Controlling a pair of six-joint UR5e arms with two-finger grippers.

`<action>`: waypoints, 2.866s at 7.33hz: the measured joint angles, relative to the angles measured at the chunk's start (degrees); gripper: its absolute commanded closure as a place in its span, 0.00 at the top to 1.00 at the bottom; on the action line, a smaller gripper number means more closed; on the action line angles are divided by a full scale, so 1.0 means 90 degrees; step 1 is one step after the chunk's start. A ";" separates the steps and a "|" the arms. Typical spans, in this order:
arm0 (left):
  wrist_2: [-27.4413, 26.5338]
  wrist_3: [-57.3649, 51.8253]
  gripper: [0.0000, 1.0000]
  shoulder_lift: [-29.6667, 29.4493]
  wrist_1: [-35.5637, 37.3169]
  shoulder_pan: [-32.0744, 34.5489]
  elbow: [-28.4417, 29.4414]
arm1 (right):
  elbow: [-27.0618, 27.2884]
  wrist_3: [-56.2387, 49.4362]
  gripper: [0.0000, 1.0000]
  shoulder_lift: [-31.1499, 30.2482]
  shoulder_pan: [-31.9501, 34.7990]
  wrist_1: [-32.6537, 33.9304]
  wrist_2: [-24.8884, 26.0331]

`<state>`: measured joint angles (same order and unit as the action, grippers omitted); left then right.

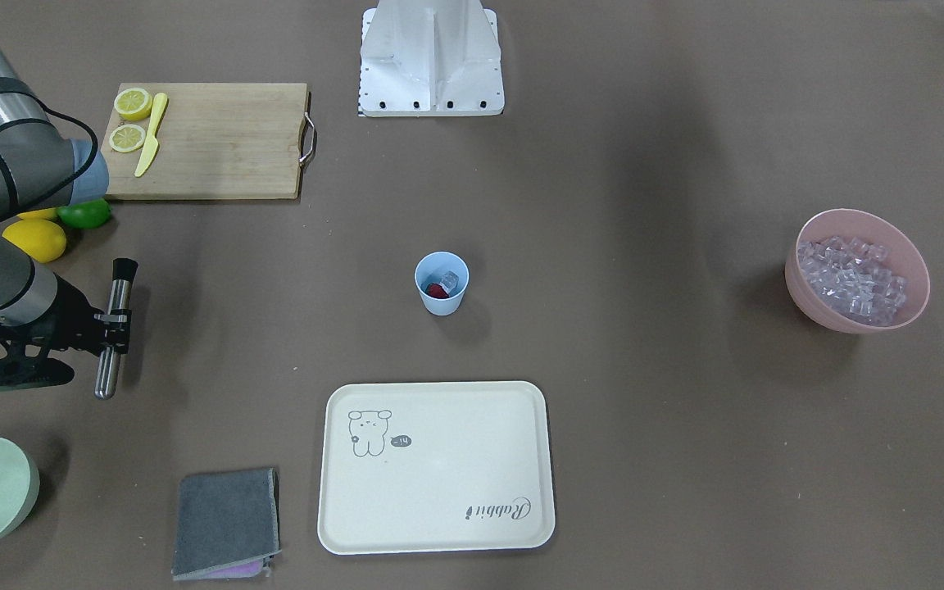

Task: Mash ice and strawberries in cup
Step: 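Lift the metal muddler with the right gripper and carry it toward the cup, then lower the muddler into the blue cup with the right gripper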

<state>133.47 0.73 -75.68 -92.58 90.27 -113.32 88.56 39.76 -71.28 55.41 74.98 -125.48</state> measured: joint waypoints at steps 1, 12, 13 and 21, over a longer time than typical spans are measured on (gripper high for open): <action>0.0021 -0.0002 0.98 0.0006 0.0001 0.0046 0.0009 | 0.0670 0.0004 0.00 -0.0048 -0.0011 -0.0013 0.0184; 0.0006 0.0014 0.98 0.0024 0.0191 0.0140 0.0399 | 0.2142 0.1090 0.00 0.0803 -0.4003 -0.4070 0.7431; 0.0007 0.0005 0.98 0.0022 0.0192 0.0143 0.0420 | 0.1929 0.0948 0.00 0.0911 -0.4093 -0.4352 0.7848; 0.0014 0.0004 0.98 0.0011 0.0198 0.0137 0.0507 | 0.0591 0.0423 0.00 0.1618 -0.4586 -0.4714 0.9628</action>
<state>133.59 0.76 -75.59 -90.79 91.50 -108.76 93.87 43.57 -56.72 14.14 32.55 -38.84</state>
